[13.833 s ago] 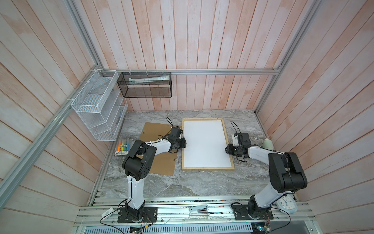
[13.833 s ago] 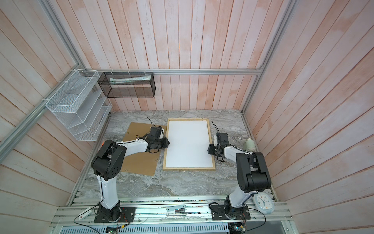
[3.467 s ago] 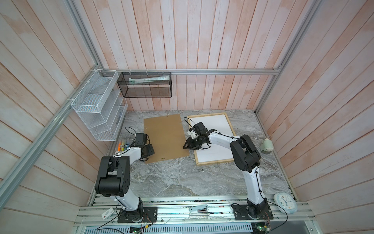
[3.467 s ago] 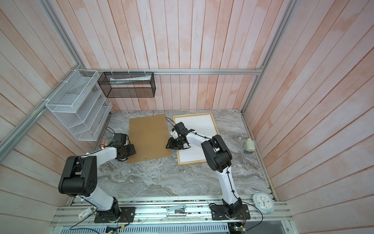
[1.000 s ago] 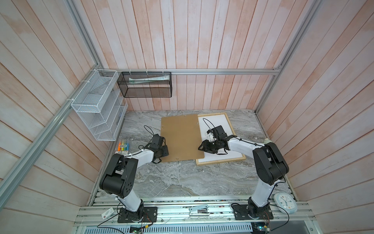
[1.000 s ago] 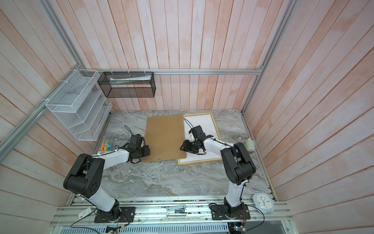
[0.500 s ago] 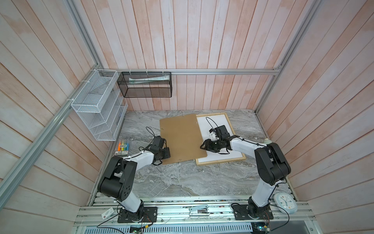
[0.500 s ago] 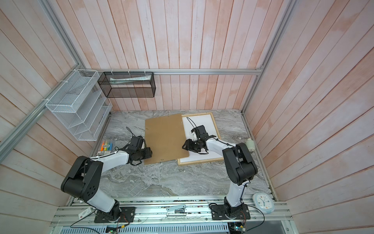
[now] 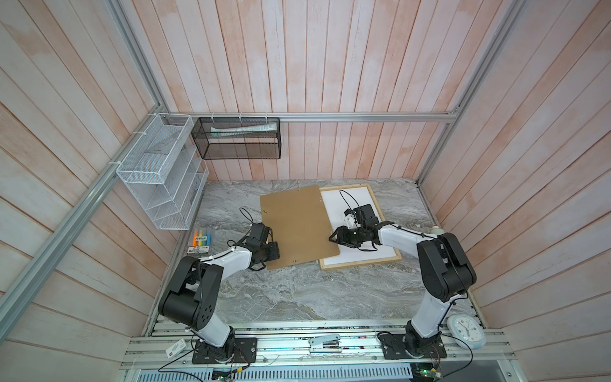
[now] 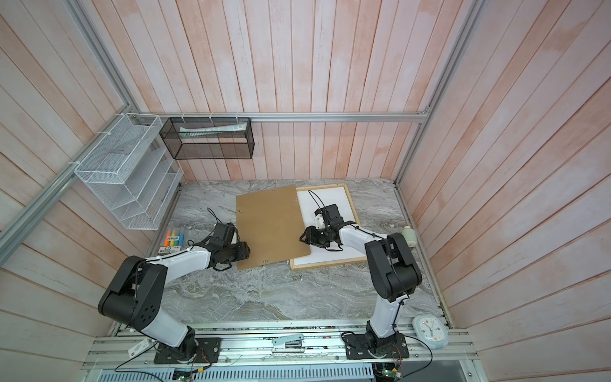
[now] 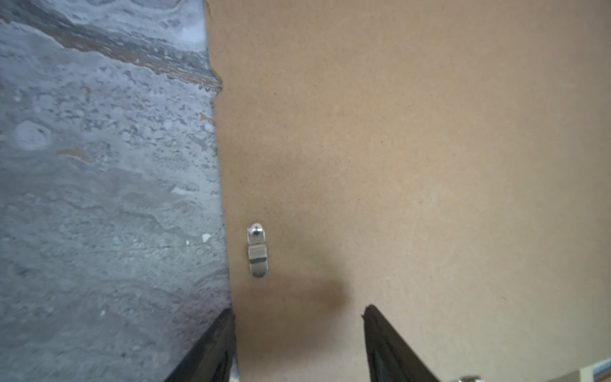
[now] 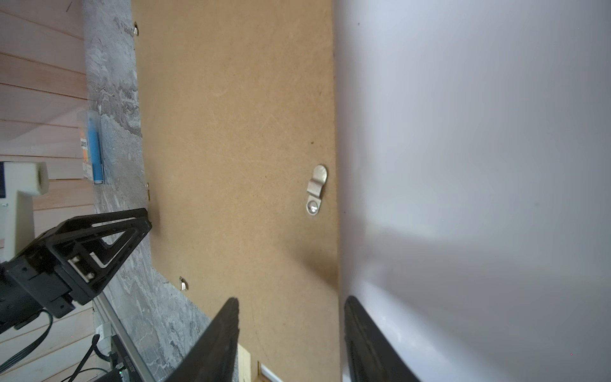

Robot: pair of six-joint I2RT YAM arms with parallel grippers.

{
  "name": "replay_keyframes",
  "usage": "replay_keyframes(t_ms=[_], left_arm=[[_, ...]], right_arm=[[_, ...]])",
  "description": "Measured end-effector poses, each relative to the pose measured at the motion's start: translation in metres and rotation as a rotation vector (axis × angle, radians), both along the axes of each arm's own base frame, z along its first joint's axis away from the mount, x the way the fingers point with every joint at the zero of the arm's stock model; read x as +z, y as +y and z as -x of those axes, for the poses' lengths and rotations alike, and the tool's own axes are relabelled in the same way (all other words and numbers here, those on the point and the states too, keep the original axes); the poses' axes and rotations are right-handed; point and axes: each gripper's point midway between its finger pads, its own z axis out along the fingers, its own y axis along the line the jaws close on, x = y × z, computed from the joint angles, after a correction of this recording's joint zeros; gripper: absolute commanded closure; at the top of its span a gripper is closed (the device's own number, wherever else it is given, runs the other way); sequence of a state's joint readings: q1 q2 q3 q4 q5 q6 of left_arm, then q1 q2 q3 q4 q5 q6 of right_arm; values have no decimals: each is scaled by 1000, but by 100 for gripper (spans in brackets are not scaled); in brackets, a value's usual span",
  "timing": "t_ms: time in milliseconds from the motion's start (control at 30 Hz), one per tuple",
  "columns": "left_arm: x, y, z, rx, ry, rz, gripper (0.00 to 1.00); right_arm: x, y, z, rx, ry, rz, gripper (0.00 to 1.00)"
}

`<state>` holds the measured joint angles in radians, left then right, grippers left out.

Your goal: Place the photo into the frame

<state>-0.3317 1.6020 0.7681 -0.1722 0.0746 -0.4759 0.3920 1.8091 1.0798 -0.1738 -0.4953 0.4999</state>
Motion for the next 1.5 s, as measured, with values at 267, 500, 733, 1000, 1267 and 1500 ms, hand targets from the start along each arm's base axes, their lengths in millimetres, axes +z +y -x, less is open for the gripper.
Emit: replay_keyframes(t_ms=[267,500,733,1000,1267,1500], left_arm=[[0,0,0,-1,0,0,37],[0,0,0,-1,0,0,37],[0,0,0,-1,0,0,37],[0,0,0,-2,0,1,37],[0,-1,0,-3,1,3,37],[0,-1,0,-3,1,3,38]], right_arm=[[0,-6,-6,-12,-12,-6,48],[-9,-2,-6,8,-1,-22,50],[-15,3,-5,27,16,-48,53],[-16,10,-2,47,24,-121,56],[-19,12,5,55,56,-219,59],[-21,11,5,53,70,-286,72]])
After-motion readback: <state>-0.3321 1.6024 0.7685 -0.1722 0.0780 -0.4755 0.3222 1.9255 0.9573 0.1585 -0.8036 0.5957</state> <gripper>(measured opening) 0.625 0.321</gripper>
